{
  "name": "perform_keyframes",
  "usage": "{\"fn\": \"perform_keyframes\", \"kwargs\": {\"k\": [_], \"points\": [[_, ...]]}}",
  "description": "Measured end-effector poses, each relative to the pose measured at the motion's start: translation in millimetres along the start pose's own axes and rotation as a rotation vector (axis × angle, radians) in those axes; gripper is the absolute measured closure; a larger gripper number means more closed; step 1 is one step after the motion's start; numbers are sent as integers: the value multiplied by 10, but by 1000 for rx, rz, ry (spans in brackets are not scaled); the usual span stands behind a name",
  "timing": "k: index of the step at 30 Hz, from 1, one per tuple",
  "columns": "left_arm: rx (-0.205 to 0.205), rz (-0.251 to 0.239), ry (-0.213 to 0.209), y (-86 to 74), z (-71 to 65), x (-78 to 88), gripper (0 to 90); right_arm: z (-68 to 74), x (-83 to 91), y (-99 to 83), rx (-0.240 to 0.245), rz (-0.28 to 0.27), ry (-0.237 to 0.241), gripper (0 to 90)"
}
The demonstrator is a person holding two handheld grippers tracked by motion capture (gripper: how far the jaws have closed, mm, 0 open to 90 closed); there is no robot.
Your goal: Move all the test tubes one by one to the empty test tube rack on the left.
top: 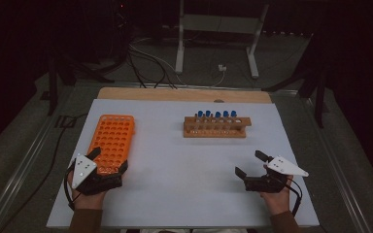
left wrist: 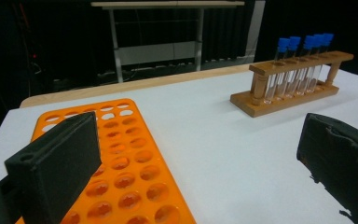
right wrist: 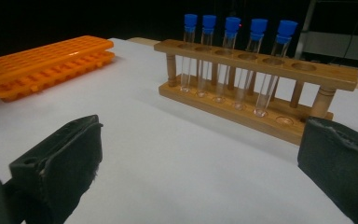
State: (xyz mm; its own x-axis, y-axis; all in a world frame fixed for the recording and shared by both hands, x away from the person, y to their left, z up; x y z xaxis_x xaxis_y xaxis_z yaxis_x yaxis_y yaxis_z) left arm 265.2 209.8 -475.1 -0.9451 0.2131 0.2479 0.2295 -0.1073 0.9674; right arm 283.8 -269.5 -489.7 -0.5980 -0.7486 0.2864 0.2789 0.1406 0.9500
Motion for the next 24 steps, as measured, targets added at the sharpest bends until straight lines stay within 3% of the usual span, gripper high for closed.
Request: {"fn": "perform_keyframes", "kwargs": {"k": [3, 13, 19, 24], "points": [[7, 3, -9, 4, -19, -1, 4, 2, -11, -6, -3, 6, 2, 0], [15, 14, 21, 25, -9, 14, 4, 17, -12, 27, -21, -6, 18, 0], [30, 18, 43, 16, 12, 13, 4, 38, 7, 222, -29, -33, 46, 0], [46, 24, 53, -3, 30, 4, 4, 20, -14, 343, -23, -25, 55, 0]]}}
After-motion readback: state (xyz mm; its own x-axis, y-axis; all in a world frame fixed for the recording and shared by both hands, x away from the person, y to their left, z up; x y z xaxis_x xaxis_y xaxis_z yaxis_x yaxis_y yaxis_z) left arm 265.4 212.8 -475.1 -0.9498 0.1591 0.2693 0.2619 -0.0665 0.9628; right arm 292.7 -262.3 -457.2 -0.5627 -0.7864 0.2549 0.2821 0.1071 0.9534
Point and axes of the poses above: each handheld gripper's, and its own axes: x roughly backward along the jaws, y roughly out of its top, z roughly to its left, the point moved 3 cm from there along -x, roughly forward along the jaws, and after that the axes turned 12 degrees about y, right-handed, at the moved point
